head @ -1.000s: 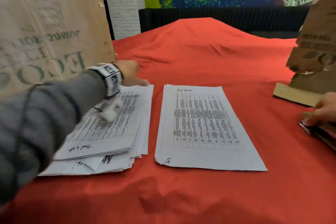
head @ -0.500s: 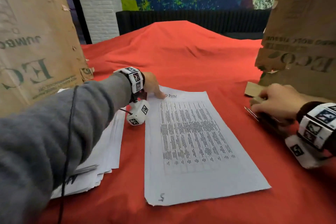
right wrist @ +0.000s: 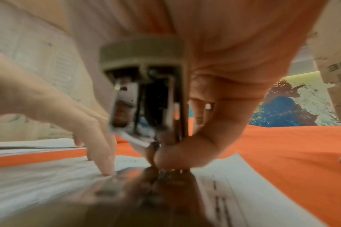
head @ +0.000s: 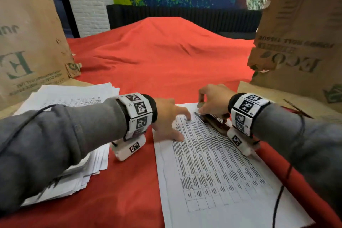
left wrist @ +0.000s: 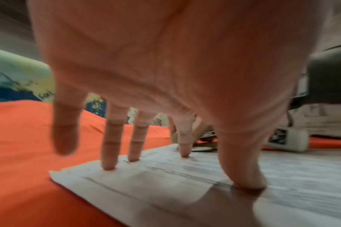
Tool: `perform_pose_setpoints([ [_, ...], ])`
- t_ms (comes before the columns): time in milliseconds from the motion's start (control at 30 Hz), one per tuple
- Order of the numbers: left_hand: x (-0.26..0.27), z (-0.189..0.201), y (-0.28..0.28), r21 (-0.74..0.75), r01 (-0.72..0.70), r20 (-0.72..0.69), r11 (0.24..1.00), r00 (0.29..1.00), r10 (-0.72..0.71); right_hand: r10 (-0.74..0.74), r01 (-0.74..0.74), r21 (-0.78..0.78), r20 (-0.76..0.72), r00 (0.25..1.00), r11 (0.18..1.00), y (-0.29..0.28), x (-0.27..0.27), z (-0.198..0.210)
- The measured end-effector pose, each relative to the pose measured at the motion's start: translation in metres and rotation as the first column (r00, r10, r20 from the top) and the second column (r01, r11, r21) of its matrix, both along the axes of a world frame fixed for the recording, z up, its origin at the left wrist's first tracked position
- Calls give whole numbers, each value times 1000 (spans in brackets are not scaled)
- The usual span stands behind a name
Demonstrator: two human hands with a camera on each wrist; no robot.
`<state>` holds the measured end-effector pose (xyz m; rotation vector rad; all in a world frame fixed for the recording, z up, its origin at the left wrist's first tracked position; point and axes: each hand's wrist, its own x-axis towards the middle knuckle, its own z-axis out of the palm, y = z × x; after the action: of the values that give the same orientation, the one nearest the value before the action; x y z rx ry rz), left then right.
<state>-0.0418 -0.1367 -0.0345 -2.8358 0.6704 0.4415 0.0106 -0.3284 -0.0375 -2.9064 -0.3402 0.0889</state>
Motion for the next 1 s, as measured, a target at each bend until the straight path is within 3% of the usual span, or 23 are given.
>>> perform_pose_setpoints([
  [267, -23, 1, -9, 100, 32, -79, 994, 997, -24, -50, 50, 0, 24, 998, 999, 16, 14, -6],
  [500, -20, -3, -8, 46, 27, -114, 999, 993, -22, -77, 75, 46, 40, 996, 996, 31, 40, -9],
  [733, -18, -8, 14, -88, -60, -97, 994, 994, 51, 94, -94, 53, 5, 996, 994, 32, 17, 11],
  [1000, -27, -9, 14, 30, -102, -84, 994, 991, 104, 162, -161, 21, -18, 987, 987, 40, 8, 5],
])
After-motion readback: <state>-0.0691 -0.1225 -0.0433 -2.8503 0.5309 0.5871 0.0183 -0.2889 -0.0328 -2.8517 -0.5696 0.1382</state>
